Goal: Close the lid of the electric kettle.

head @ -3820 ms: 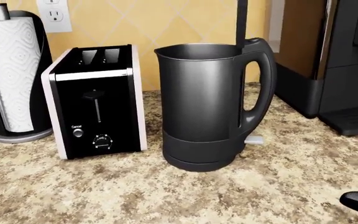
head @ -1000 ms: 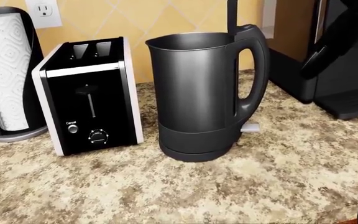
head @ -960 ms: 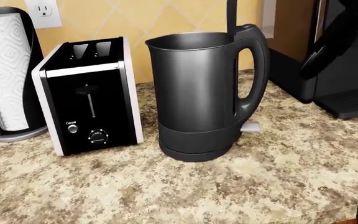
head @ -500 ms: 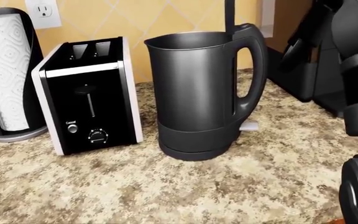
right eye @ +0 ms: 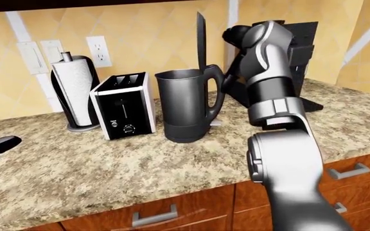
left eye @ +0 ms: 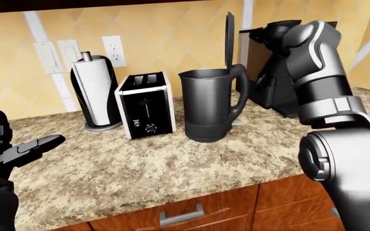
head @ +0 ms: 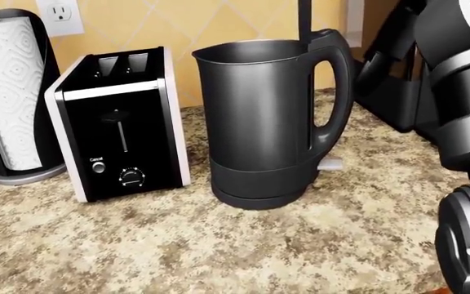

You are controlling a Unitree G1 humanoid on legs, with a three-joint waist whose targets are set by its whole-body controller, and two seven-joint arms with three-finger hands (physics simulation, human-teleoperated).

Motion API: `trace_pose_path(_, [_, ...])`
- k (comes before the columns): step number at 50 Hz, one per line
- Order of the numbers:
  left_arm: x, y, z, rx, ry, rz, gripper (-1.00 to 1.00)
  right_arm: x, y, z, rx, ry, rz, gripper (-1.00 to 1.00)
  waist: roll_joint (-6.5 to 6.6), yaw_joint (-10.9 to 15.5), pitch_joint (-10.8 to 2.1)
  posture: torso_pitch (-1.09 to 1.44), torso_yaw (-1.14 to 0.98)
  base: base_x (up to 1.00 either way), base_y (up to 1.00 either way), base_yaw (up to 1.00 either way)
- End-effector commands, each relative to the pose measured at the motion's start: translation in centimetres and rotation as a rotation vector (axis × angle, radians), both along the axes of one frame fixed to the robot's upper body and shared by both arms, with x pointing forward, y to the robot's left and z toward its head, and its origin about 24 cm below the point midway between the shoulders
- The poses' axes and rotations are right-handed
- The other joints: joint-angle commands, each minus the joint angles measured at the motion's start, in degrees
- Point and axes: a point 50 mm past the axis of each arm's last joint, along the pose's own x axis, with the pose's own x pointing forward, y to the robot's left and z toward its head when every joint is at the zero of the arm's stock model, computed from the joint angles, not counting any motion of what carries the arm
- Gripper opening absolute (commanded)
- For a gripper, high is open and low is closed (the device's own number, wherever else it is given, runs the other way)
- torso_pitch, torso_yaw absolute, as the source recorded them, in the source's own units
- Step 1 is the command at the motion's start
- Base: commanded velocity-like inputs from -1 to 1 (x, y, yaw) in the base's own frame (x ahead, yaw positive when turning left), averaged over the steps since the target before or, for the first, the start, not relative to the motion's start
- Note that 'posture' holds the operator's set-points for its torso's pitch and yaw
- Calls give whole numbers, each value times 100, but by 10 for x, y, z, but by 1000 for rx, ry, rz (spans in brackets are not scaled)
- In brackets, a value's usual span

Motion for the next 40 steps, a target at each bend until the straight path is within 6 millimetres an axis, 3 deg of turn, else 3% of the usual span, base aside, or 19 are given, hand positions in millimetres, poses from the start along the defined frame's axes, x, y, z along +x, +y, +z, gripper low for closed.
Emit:
trace_pose_path(1, [0, -3, 16, 47, -67, -10, 100, -2, 6, 23, -19, -95, 18, 100, 6, 4, -16, -59, 0, 0, 0, 0])
trace_pose_path(40, [0, -3, 17, 43, -71, -12, 100, 4, 35, 22, -79, -30, 102, 100, 39, 28, -13, -59, 0, 0, 0, 0])
